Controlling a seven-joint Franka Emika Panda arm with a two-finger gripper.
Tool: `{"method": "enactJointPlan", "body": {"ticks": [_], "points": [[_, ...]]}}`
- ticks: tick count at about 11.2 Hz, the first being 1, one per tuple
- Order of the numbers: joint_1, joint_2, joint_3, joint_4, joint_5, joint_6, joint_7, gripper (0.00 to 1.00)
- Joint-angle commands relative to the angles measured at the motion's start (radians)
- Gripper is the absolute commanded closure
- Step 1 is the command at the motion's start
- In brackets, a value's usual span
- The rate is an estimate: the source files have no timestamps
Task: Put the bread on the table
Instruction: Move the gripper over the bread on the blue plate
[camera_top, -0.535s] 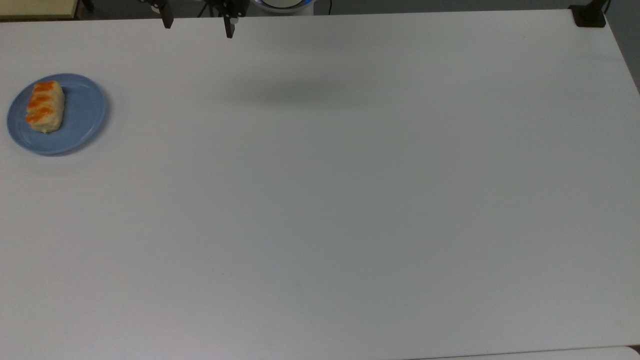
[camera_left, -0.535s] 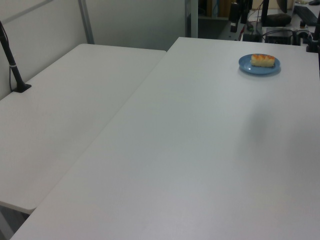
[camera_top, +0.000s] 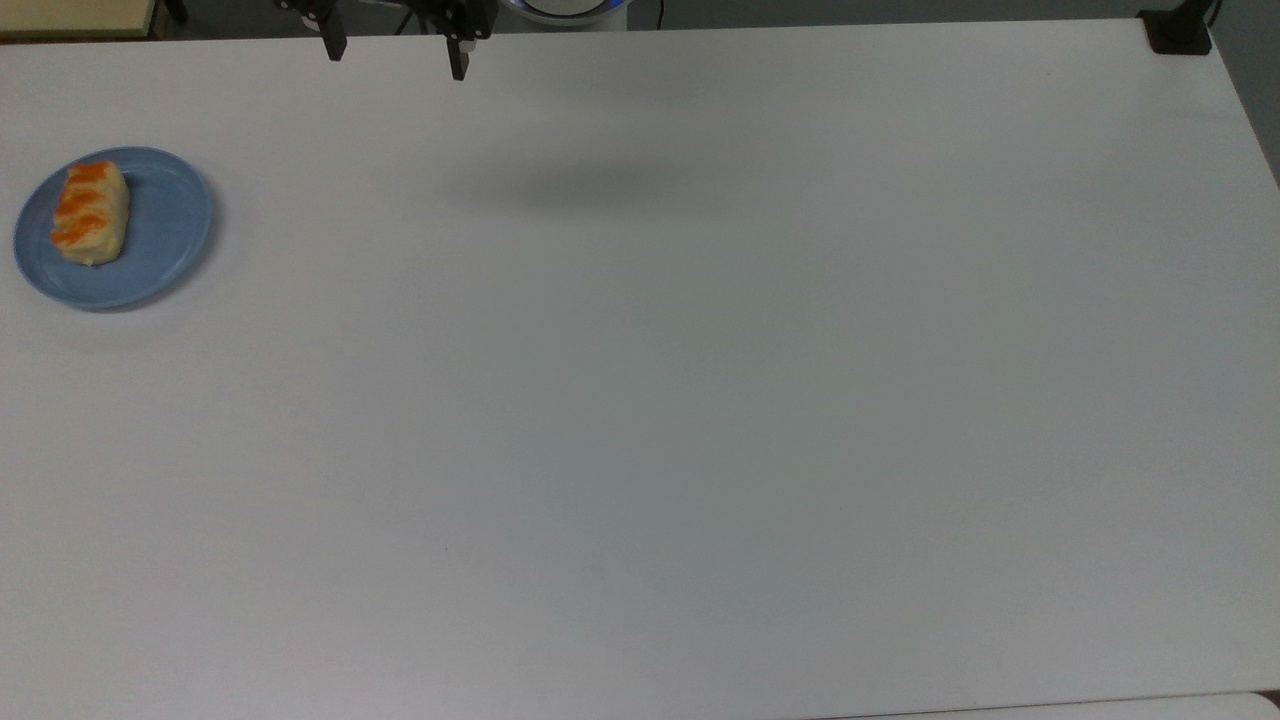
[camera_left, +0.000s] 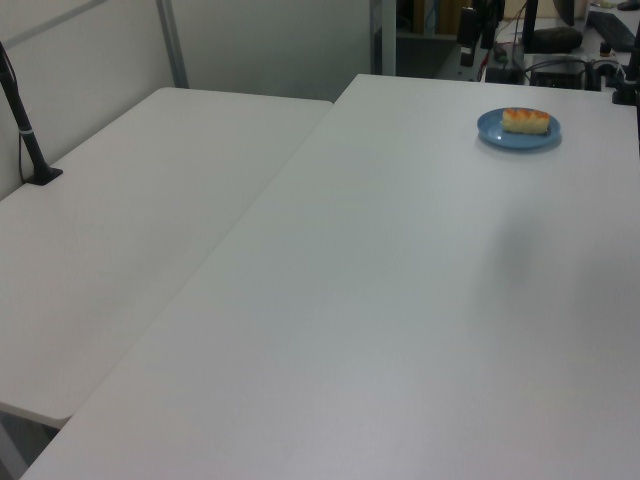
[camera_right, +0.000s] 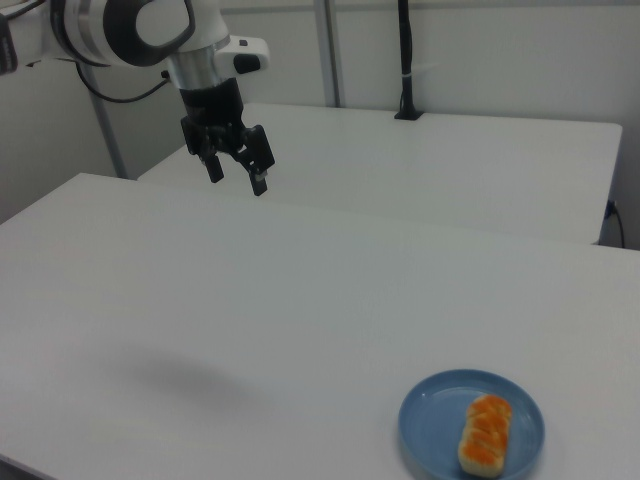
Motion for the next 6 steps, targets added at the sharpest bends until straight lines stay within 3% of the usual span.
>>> {"method": "enactJointPlan", "body": {"ticks": [1,2,4,6], "points": [[-0.009,-0.007,0.001,0.000,-0.004,-0.032,-0.022,0.00],[-0.012,-0.006,0.001,0.000,-0.021,-0.040,-0.046,0.00],[-0.064,0.002,-0.004,-0.003,-0.092,-0.057,-0.249,0.00],[-0.104,0.020,-0.056,-0.006,-0.105,-0.053,-0.383,0.00]]}}
